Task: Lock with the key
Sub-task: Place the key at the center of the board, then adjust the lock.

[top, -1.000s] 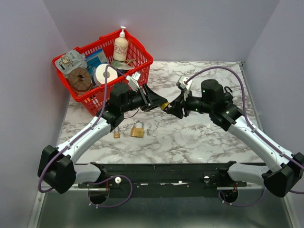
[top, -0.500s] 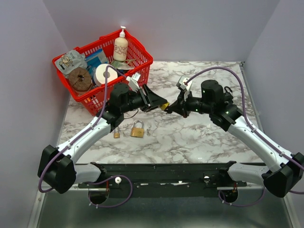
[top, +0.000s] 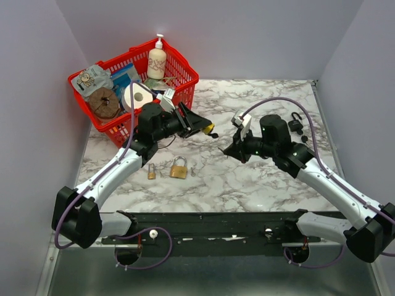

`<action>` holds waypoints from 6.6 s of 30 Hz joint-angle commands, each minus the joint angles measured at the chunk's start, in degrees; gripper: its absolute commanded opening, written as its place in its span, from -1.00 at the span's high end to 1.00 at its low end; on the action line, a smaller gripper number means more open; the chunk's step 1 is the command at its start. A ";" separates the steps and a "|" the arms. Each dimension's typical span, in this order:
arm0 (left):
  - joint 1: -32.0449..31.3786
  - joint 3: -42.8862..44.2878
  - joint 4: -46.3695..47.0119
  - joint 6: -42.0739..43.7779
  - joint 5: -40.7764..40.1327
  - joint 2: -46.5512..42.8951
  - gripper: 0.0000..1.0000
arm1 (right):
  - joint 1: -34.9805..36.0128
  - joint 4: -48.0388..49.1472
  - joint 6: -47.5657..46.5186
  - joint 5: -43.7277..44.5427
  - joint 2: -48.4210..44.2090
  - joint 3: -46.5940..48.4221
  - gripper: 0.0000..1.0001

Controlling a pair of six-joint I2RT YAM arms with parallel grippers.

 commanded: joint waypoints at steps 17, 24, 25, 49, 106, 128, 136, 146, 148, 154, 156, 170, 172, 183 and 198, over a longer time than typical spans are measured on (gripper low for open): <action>-0.31 -3.92 -17.18 30.04 1.24 -9.14 1.00 | -2.60 6.69 18.99 5.24 19.30 -12.43 0.99; -0.48 -3.30 -20.78 33.64 2.73 -9.05 1.00 | -5.42 10.11 18.90 4.62 23.26 -11.73 0.99; -0.40 -3.30 -21.14 33.73 3.00 -8.88 1.00 | -5.43 10.29 18.73 4.71 23.27 -11.38 0.99; -0.22 -3.30 1.29 22.25 41.66 -5.54 1.00 | -6.39 9.94 -18.50 -17.77 -7.38 -13.57 -0.95; -9.10 -4.97 38.63 -5.30 47.47 -2.46 1.00 | 19.01 25.41 -23.55 -9.00 -15.67 -8.12 -0.49; -9.89 -4.80 32.30 -0.28 49.23 -2.72 1.00 | 19.01 22.34 -23.46 -11.64 -18.83 -9.44 -0.04; -9.80 -4.97 32.39 -0.19 49.49 -2.90 1.00 | 19.10 20.84 -24.26 -11.82 -19.89 -9.79 0.02; -9.80 -5.24 32.47 -0.19 49.67 -2.90 1.00 | 19.01 17.94 -25.05 -12.35 -21.56 -10.15 0.11; -9.89 -5.33 32.39 -0.11 49.58 -2.99 1.00 | 19.10 17.15 -25.57 -12.26 -21.91 -10.23 0.12; -9.89 -5.59 31.77 0.33 49.23 -2.72 1.00 | 19.10 17.59 -24.00 -11.47 -21.21 -9.27 0.21; -9.98 -5.68 31.42 0.42 48.36 -2.99 1.00 | 19.01 18.11 -21.71 -10.15 -20.42 -8.39 0.24; -9.89 -7.00 24.39 4.73 45.63 -4.04 1.00 | 19.01 23.30 -18.27 5.14 -20.24 -8.82 0.46; -9.89 -6.82 24.21 4.64 45.10 -3.96 1.00 | 19.01 24.79 -17.84 6.54 -20.07 -9.35 0.46; -8.05 -7.79 24.82 2.71 43.25 -3.69 1.00 | 19.10 25.06 -16.78 9.46 -19.53 -9.88 0.53; -5.41 -7.61 35.89 -5.46 45.45 -2.46 1.00 | 19.10 21.19 -19.33 6.20 -23.93 -12.60 -0.74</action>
